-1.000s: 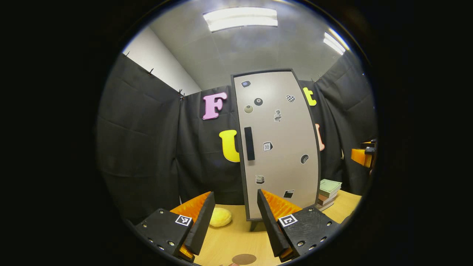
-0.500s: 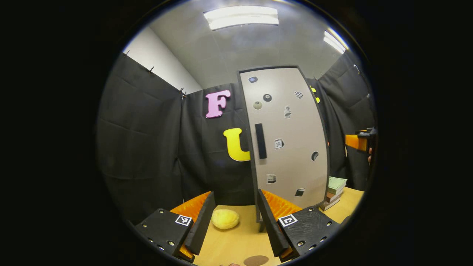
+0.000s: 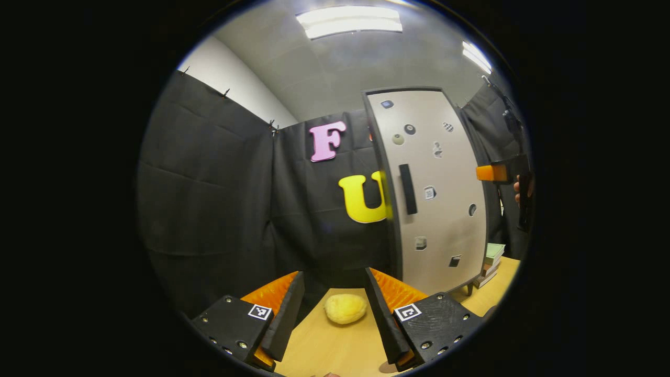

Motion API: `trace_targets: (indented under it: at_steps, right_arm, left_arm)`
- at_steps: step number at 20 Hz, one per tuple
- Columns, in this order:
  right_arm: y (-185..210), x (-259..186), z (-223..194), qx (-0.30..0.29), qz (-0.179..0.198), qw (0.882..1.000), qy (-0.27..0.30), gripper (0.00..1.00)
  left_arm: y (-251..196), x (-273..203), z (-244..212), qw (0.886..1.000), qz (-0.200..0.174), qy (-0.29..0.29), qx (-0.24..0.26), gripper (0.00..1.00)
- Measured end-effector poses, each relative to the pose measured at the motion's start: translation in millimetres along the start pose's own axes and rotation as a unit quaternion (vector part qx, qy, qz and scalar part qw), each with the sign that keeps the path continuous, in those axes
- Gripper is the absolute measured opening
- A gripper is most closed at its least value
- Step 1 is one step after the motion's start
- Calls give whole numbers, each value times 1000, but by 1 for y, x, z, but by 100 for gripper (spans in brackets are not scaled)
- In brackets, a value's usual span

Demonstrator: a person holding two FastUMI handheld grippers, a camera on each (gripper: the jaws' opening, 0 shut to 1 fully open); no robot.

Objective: Open the cabinet door with the right hand, grasp the bottle in the cabinet with the left hand and place it on the coaster, then close the cabinet door with the right hand.

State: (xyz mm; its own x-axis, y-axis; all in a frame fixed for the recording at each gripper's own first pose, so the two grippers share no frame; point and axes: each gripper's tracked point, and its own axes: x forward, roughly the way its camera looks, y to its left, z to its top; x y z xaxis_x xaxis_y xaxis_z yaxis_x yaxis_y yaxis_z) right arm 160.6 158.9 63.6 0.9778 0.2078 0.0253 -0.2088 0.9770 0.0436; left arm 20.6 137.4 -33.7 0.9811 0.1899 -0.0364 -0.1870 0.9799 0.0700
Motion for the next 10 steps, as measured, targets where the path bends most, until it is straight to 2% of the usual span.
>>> trace_targets:
  at_steps: [1,4,7,10]
  right_arm:
    - [9,6,1,1,4,1000,1,94]
    - [33,25,5,-1,14,1000,3,96]
    - [54,44,8,-4,20,1000,5,94]
    - [77,62,9,-7,30,999,11,96]
  left_arm:
    - [10,0,-3,1000,6,2,-1,67]
    - [39,4,-11,1000,24,6,-1,67]
    - [61,7,-22,999,36,11,-1,67]
    - [78,11,-32,999,44,18,-2,67]
